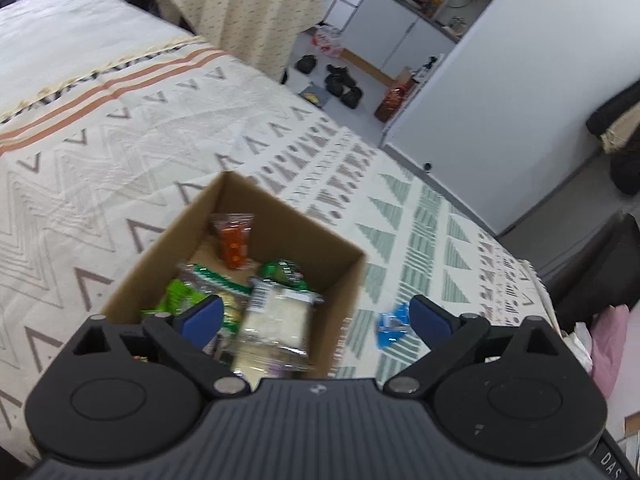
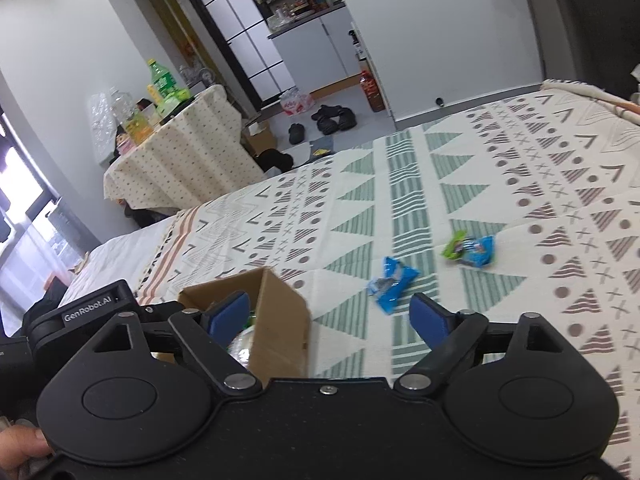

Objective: Organize snacks

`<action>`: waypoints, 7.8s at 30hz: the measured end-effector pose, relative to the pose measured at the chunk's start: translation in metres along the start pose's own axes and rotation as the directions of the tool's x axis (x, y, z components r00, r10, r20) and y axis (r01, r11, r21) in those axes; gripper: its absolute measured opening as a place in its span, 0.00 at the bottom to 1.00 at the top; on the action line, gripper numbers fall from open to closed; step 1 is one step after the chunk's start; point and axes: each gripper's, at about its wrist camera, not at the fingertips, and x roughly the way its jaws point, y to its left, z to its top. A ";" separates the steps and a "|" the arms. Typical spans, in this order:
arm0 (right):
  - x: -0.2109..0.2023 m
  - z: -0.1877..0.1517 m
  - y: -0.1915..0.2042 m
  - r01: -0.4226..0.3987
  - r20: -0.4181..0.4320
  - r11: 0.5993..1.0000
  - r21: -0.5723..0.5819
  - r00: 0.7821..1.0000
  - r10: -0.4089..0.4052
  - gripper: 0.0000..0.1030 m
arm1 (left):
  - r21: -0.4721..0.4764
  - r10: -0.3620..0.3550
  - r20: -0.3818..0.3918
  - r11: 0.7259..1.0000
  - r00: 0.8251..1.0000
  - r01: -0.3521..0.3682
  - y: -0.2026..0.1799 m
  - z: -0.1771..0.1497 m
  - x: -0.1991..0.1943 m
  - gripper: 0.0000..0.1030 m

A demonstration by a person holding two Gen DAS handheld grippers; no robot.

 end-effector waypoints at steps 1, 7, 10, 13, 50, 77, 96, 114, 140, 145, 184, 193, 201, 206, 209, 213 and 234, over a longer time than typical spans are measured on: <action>-0.003 0.000 -0.004 0.004 0.003 1.000 0.005 1.000 -0.004 0.90 | 0.016 -0.007 0.006 1.000 1.000 0.007 -0.005 -0.002 -0.001 0.98; -0.017 0.002 -0.025 0.024 0.024 0.999 0.021 0.999 -0.024 0.98 | 0.081 -0.045 -0.008 0.996 0.999 0.046 -0.031 -0.015 0.004 0.99; -0.023 0.003 -0.036 0.034 0.033 0.999 0.028 0.999 -0.035 1.00 | 0.132 -0.066 -0.012 0.989 0.998 0.067 -0.043 -0.019 0.004 0.99; -0.027 0.003 -0.046 0.040 0.037 0.998 0.038 0.998 -0.041 1.00 | 0.155 -0.085 -0.015 0.984 0.996 0.086 -0.053 -0.022 0.004 0.99; 0.061 -0.001 -0.151 -0.051 -0.017 0.989 0.142 0.998 0.054 0.87 | 0.443 0.048 -0.099 0.897 0.994 0.001 -0.134 -0.036 0.127 0.86; 0.132 0.011 -0.164 -0.080 -0.065 0.988 0.130 0.994 0.089 0.81 | 0.457 0.119 -0.185 0.889 0.976 -0.022 -0.126 -0.053 0.216 0.48; 0.156 0.020 -0.144 -0.059 -0.070 0.998 0.017 0.996 0.060 0.82 | 0.419 0.121 -0.187 0.907 0.975 -0.032 -0.113 -0.055 0.202 0.32; 0.135 0.011 -0.139 0.070 -0.079 0.991 -0.115 0.994 -0.079 0.29 | 0.370 0.084 -0.179 0.929 0.980 -0.013 -0.114 -0.055 0.163 0.31; 0.013 -0.018 -0.110 0.109 0.013 0.994 0.002 0.994 -0.109 0.28 | 0.326 -0.033 -0.083 0.944 0.996 0.059 -0.092 -0.065 0.038 0.31; -0.008 -0.022 -0.100 0.103 0.031 0.994 0.024 0.994 -0.103 0.28 | 0.325 -0.064 -0.055 0.943 0.996 0.079 -0.092 -0.060 0.021 0.31; -0.034 -0.001 0.021 0.007 0.099 0.995 -0.102 0.995 0.003 0.28 | 0.108 -0.078 0.061 0.992 0.995 0.071 -0.007 0.009 -0.033 0.31; -0.007 -0.007 0.053 -0.023 0.064 0.990 -0.141 0.997 0.033 0.28 | 0.026 -0.054 0.070 0.998 0.996 0.052 0.027 0.026 -0.027 0.31; 0.016 -0.012 0.081 -0.053 0.029 0.984 -0.168 0.998 0.059 0.28 | -0.064 -0.062 0.074 0.996 0.995 0.067 0.053 0.034 -0.017 0.32; 0.031 -0.014 0.097 -0.067 0.008 0.979 -0.192 0.997 0.070 0.28 | -0.112 -0.056 0.093 0.992 0.994 0.066 0.064 0.038 -0.014 0.37; 0.039 -0.016 0.105 -0.072 -0.004 0.977 -0.201 0.997 0.073 0.28 | -0.140 -0.042 0.073 0.989 0.996 0.052 0.072 0.039 -0.010 0.42; 0.046 -0.019 0.112 -0.079 -0.022 0.975 -0.210 0.997 0.076 0.28 | -0.159 -0.023 0.063 0.987 0.998 0.033 0.078 0.040 -0.008 0.53; 0.030 -0.020 0.096 0.003 -0.041 0.987 -0.160 0.999 -0.009 0.53 | -0.074 0.063 0.004 0.995 0.998 -0.063 0.060 0.034 -0.007 0.91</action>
